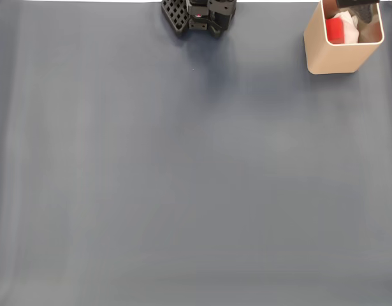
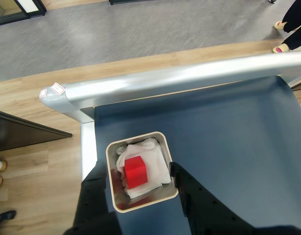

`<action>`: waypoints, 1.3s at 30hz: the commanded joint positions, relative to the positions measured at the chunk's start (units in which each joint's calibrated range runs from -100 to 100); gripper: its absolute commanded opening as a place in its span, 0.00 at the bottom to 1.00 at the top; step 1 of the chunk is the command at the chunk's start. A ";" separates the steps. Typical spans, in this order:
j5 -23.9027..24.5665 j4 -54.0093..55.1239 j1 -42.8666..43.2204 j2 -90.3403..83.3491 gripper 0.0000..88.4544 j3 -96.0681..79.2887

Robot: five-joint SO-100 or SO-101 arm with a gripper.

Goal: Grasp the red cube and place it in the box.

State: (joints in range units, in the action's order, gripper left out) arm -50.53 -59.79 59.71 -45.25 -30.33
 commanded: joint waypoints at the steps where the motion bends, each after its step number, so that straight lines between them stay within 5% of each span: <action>1: 0.15 1.15 0.03 -1.18 0.40 0.15; 32: 1.37 0.82 -0.32 -2.65 0.40 -0.39; 39: 1.86 -0.41 -2.88 -2.82 0.07 -0.48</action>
State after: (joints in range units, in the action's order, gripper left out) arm -49.11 -59.46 58.74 -46.32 -31.06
